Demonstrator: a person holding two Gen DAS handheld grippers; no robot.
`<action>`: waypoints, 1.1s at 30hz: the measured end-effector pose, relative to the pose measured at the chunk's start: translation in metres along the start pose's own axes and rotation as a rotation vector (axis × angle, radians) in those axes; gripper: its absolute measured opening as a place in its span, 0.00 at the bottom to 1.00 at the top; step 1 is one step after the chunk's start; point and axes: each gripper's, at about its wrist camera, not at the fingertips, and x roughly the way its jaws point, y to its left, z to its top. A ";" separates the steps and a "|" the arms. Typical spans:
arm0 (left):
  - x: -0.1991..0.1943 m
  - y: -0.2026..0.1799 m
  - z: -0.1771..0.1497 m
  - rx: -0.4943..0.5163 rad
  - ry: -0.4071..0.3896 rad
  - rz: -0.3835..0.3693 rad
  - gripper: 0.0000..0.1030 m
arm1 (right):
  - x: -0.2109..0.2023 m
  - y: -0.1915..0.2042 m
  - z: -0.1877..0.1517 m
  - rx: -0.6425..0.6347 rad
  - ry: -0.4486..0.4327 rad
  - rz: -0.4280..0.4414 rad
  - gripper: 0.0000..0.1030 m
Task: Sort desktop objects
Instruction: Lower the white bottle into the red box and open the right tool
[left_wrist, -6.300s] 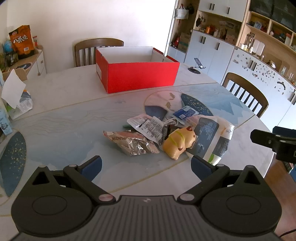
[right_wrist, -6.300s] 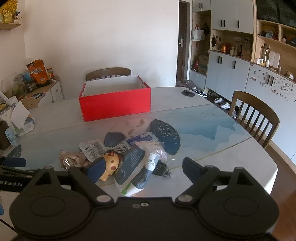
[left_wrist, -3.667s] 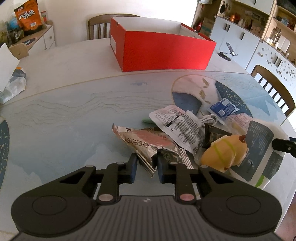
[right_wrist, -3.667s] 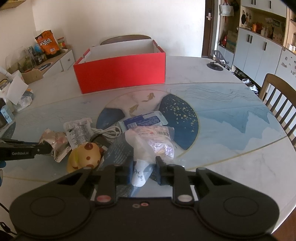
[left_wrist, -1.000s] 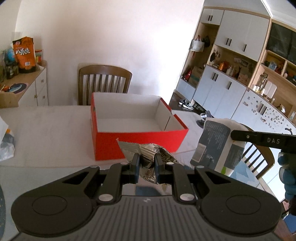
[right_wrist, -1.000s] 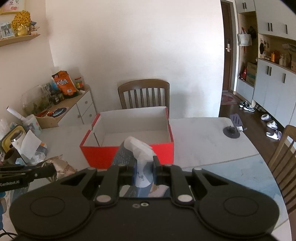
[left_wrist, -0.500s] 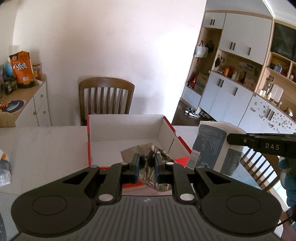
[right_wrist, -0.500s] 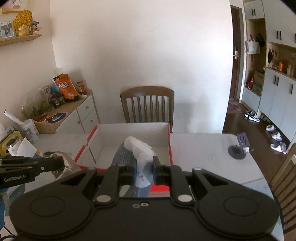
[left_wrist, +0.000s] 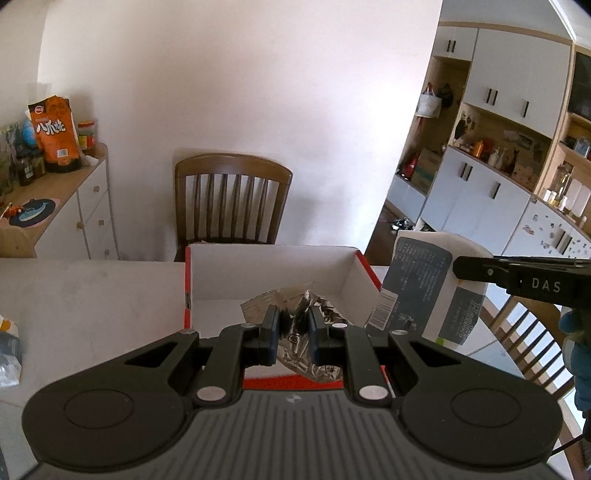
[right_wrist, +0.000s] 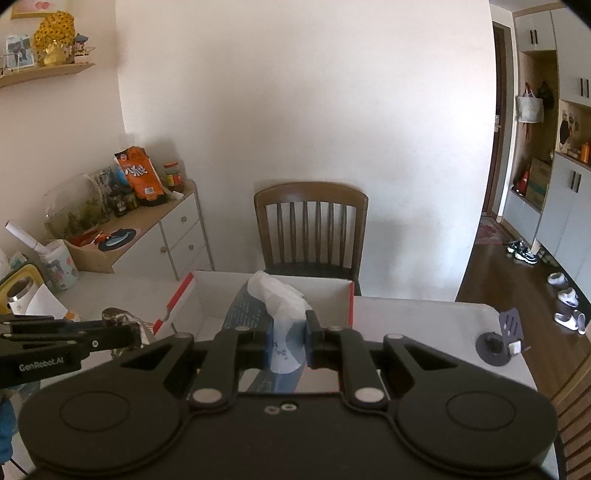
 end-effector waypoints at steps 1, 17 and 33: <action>0.003 0.000 0.003 0.001 0.000 0.004 0.14 | 0.004 -0.001 0.002 0.000 0.001 -0.001 0.15; 0.062 0.007 0.017 0.016 0.049 0.030 0.14 | 0.064 -0.010 0.007 -0.038 0.040 -0.022 0.15; 0.115 0.012 0.003 0.049 0.133 0.050 0.14 | 0.124 -0.013 -0.011 -0.036 0.166 -0.014 0.15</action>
